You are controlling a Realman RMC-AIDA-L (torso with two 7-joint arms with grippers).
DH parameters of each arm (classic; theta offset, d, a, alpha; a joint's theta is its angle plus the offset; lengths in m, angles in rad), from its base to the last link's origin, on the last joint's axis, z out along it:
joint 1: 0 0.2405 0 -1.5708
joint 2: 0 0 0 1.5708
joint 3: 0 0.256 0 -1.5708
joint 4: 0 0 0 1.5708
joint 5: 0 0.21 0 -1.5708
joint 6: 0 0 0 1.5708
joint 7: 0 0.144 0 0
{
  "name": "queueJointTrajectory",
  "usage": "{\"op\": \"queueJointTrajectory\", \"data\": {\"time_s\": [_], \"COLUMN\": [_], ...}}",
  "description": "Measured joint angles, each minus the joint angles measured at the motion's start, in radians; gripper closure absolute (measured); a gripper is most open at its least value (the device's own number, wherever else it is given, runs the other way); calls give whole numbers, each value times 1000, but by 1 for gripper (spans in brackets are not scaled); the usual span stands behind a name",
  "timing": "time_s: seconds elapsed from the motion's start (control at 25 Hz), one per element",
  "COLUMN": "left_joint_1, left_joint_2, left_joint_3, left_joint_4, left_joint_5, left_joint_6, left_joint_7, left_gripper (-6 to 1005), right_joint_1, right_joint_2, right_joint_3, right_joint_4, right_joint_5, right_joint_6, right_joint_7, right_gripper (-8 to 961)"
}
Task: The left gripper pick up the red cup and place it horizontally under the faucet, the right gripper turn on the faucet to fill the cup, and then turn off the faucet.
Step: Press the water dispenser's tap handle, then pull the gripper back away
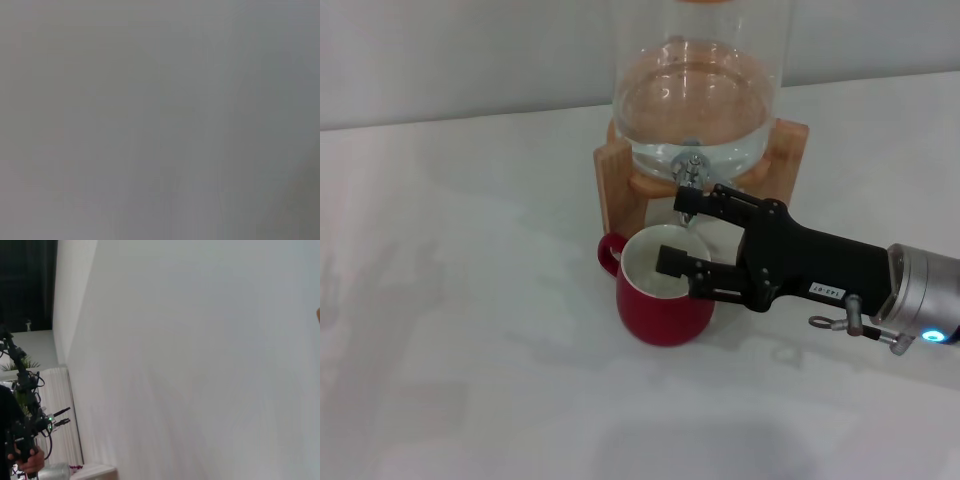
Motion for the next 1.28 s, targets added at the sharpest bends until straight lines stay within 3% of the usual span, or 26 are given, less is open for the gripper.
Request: {"op": "queueJointTrajectory", "data": {"time_s": [1.28], "left_joint_1": [-6], "left_joint_2": [-1], "left_joint_3": [1], "left_joint_4": [-1], "left_joint_5": [16], "left_joint_6": [0], "left_joint_7": [0], "left_gripper": [545], "right_joint_1": [29], "right_joint_2": [-24], "right_joint_3": [3], "right_joint_4": [-13], "right_joint_5": [2], "right_joint_6": [109], "right_joint_7": [-2], "right_gripper": [129]}}
